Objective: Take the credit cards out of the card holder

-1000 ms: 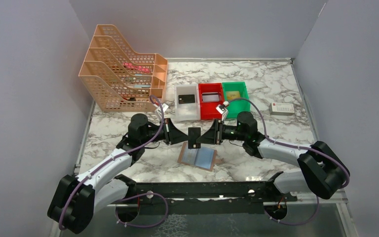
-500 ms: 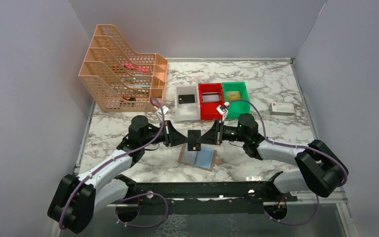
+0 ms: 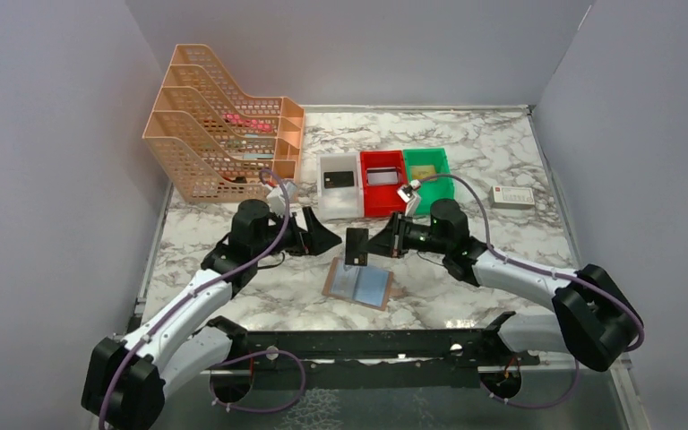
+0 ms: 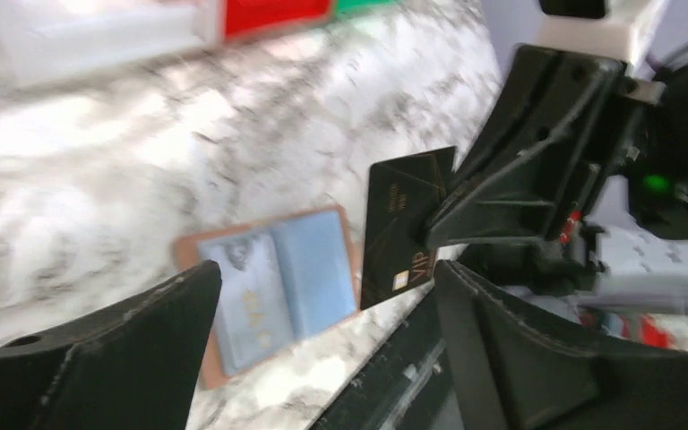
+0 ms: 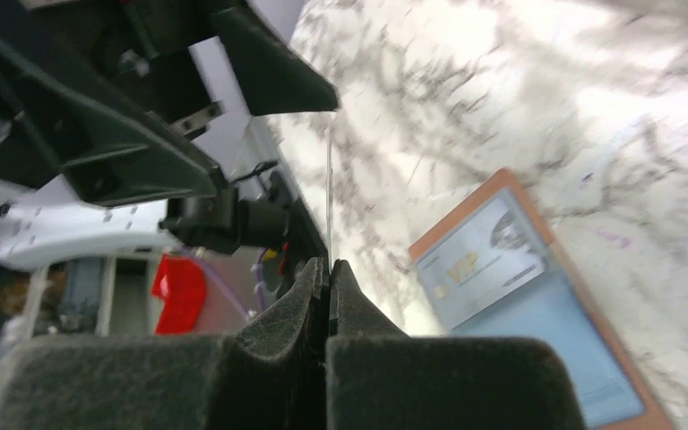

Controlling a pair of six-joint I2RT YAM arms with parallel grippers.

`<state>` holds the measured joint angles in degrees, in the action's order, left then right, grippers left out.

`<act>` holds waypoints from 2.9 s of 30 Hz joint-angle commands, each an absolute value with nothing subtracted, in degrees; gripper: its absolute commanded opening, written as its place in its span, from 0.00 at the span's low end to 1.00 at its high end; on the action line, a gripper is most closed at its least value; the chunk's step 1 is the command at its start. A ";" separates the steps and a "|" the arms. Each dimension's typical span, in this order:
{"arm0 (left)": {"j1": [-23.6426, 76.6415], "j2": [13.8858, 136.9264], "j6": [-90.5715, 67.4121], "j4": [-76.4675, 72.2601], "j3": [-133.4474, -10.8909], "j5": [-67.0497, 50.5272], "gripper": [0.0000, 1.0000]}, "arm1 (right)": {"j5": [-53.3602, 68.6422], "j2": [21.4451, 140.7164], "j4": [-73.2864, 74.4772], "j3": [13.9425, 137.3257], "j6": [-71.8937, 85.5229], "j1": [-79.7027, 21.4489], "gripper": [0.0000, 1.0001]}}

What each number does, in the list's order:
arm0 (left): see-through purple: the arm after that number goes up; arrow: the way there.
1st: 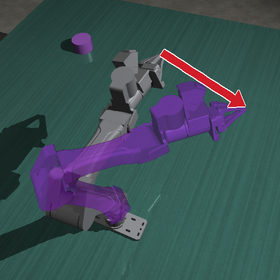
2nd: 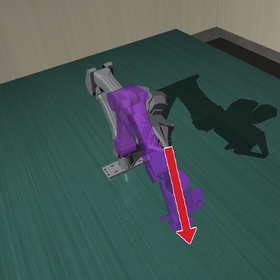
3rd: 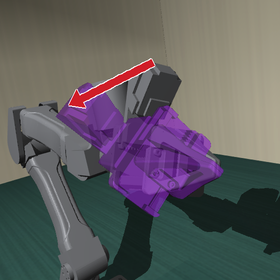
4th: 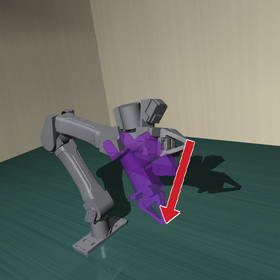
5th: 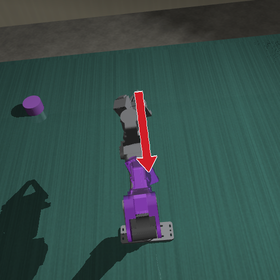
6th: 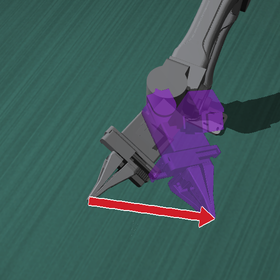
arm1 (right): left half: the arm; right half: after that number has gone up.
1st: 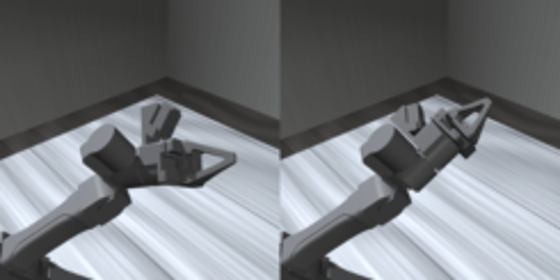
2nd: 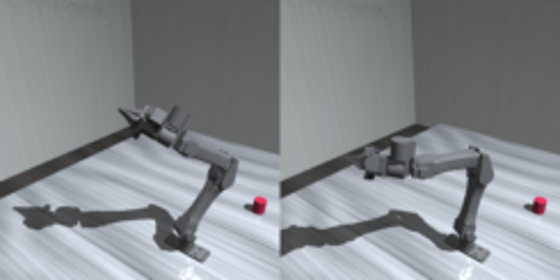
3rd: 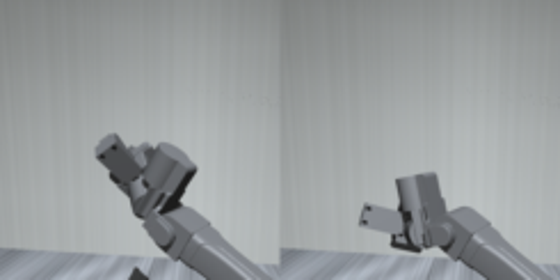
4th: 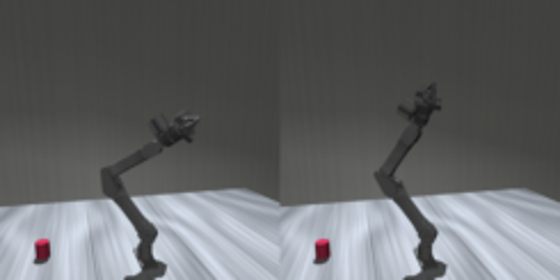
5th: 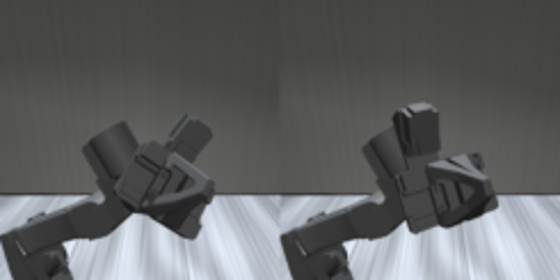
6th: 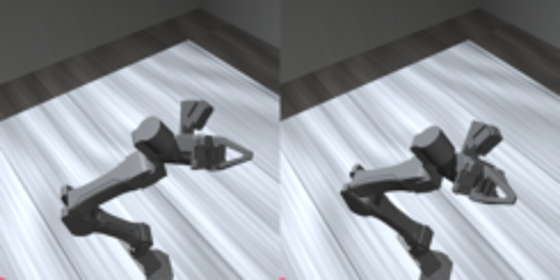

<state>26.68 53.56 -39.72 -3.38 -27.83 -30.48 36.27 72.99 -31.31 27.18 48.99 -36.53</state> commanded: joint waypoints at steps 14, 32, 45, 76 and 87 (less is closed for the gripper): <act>26.46 40.54 -22.95 29.73 -40.92 15.55 0.99 | -0.28 84.14 -1.75 59.65 8.72 -39.37 0.01; 26.46 42.30 -19.49 29.06 -39.26 18.29 0.99 | -19.71 112.63 -22.58 74.14 -38.77 -47.55 0.02; 26.47 42.00 -18.46 29.05 -39.37 17.29 0.99 | -18.64 120.96 -20.71 79.86 -48.06 -46.73 0.02; 26.46 41.92 -17.93 29.08 -39.49 16.00 0.99 | -15.58 125.60 -9.25 85.84 -45.02 -43.51 0.04; 26.47 42.05 -17.92 29.07 -39.47 15.73 0.99 | -9.72 123.05 -6.04 86.55 -39.42 -43.51 0.31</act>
<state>26.68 42.24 -18.76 29.34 -39.18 16.36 -12.43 124.81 -7.92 84.49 -42.04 -43.77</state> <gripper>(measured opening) 0.987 0.301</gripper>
